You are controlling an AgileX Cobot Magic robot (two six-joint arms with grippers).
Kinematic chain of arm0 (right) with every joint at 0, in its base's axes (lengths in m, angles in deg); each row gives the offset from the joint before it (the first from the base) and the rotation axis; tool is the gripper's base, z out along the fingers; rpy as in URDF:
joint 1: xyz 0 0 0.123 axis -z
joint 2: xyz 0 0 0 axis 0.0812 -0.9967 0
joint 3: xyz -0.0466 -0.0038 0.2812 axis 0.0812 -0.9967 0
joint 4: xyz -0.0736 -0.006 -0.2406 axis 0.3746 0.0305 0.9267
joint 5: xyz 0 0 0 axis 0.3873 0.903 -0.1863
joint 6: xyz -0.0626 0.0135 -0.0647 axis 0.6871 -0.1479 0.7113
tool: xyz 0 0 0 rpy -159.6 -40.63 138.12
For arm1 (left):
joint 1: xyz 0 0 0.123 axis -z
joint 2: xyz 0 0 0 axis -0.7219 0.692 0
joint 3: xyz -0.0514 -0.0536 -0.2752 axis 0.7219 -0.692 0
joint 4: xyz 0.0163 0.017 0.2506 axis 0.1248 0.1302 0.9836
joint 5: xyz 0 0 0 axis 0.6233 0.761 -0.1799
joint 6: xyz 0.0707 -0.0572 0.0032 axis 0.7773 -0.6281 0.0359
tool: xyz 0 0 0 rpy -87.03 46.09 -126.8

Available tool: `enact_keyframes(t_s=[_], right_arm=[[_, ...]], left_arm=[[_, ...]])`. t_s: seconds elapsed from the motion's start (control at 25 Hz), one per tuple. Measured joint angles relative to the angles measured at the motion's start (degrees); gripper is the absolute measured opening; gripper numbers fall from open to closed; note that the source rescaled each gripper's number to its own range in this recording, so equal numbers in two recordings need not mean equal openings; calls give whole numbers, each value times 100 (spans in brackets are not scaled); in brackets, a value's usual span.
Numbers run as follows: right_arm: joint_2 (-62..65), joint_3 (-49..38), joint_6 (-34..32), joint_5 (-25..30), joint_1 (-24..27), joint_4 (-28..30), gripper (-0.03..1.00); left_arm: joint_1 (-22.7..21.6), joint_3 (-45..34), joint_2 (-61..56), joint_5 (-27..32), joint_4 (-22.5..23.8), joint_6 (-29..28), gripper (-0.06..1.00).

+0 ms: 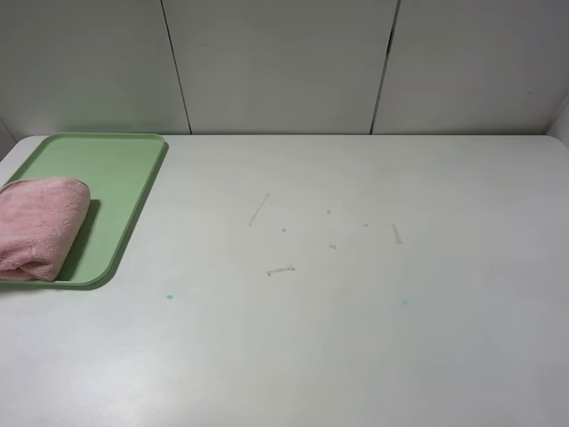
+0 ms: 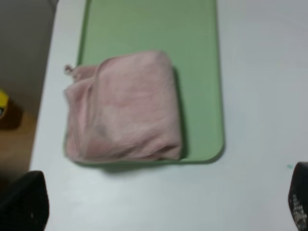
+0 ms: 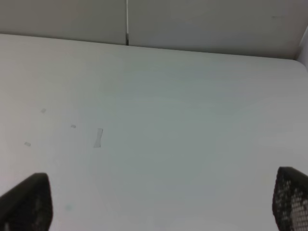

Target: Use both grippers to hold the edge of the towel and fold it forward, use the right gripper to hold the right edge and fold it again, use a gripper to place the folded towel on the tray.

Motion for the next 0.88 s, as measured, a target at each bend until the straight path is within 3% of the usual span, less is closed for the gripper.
enact_keyframes(t_s=[0.16, 0.36, 0.6, 0.88], right_arm=[[0, 0, 0, 0, 0, 0, 100], [0, 0, 0, 0, 0, 0, 100], [0, 0, 0, 0, 0, 0, 100], [0, 0, 0, 0, 0, 0, 100]], left_arm=[[0, -767, -776, -353, -338, 0, 100], [0, -1539, -1449, -473, -415, -18, 100], [22, -1990, -2010, -451, -704, -549, 100], [67, -2536, -2498, -200, -692, -862, 100]])
